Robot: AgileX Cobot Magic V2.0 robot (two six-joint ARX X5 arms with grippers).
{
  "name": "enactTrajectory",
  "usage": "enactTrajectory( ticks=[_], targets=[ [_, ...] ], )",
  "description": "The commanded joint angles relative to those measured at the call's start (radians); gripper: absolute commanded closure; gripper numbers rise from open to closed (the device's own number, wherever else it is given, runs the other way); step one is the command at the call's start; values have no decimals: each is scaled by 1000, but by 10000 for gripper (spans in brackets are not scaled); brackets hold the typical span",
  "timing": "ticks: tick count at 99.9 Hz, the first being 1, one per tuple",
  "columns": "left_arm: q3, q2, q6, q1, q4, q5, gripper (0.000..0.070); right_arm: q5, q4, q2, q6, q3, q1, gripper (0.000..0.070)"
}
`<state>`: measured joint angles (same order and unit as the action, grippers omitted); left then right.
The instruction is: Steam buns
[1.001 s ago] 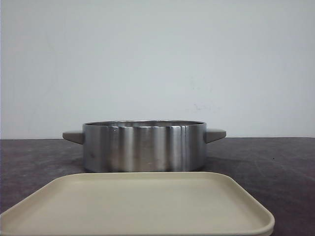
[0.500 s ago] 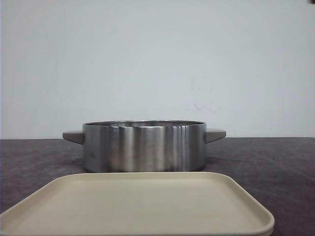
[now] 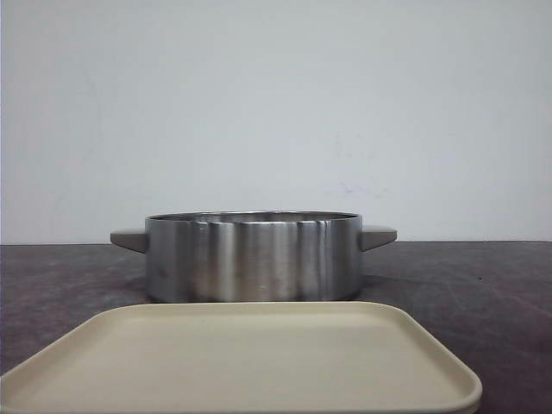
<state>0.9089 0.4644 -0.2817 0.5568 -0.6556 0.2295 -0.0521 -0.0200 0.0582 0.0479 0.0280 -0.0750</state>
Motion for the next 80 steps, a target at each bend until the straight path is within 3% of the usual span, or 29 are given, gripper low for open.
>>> enactTrajectory(
  ticks=[1,20,80],
  targets=[
    [12,2,-8,3,8,-1,697,-1,-11,-29,-5,-10,6,688],
    [12,2,-8,3,8,-1,697,5,-164,-55,-4,-15,14,688],
    [12,2,-8,3,8,-1,697,0,-137,-55,-13,-15,14,688]
  ],
)
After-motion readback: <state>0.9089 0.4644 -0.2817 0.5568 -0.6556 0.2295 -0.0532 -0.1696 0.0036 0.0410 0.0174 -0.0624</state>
